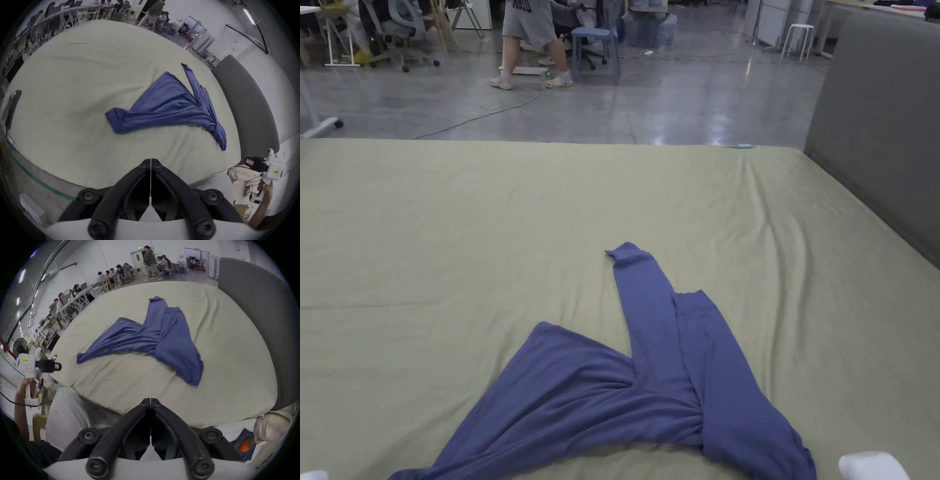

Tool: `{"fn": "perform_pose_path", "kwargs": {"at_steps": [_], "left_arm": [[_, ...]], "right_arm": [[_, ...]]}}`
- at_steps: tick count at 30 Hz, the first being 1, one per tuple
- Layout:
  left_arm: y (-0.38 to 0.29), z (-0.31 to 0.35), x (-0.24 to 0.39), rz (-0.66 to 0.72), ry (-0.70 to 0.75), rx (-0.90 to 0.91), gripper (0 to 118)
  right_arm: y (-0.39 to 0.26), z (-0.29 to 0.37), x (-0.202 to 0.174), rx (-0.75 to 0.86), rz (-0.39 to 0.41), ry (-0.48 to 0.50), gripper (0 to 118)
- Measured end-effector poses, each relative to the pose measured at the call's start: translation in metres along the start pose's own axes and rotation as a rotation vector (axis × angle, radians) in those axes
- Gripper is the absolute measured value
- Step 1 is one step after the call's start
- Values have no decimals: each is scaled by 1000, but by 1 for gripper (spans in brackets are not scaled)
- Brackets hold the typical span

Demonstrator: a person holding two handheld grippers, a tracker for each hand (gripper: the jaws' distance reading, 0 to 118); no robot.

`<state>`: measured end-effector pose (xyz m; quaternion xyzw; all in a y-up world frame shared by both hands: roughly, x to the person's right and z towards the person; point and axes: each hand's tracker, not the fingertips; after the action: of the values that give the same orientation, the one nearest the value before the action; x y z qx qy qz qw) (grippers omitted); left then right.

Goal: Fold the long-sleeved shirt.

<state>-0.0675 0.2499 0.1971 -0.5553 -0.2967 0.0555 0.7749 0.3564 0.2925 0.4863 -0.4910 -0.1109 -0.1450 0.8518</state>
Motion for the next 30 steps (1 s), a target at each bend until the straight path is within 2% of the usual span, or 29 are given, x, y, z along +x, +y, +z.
{"fn": "perform_pose_path", "kwargs": {"at_steps": [8, 18, 24, 25, 26, 27, 28, 29, 30], "left_arm": [[25, -23, -9, 27, 16, 3, 0], [48, -53, -19, 40, 46, -22, 0], [46, -58, -8, 0, 39, -32, 0], [45, -56, -3, -18, 45, -34, 0], [46, -56, 0, -40, 53, -36, 0], [46, -55, 2, -55, 61, -36, 0], [48, -54, 6, -73, 68, -38, 0], [48, -53, 9, -93, 73, -38, 0], [49, -52, 12, -105, 72, -38, 0]], "right_arm": [[4, -16, 1, -4, -47, 63, 0], [10, -39, 9, -55, -70, 51, 0], [35, -50, 11, -60, -51, 65, 0], [47, -54, 14, -54, -55, 82, 18], [62, -59, 20, -37, -62, 88, 59], [81, -65, 25, -5, -72, 64, 113], [103, -75, 34, 45, -81, 18, 117], [127, -88, 43, 84, -43, -9, 117], [153, -94, 55, 123, -41, -30, 117]]}}
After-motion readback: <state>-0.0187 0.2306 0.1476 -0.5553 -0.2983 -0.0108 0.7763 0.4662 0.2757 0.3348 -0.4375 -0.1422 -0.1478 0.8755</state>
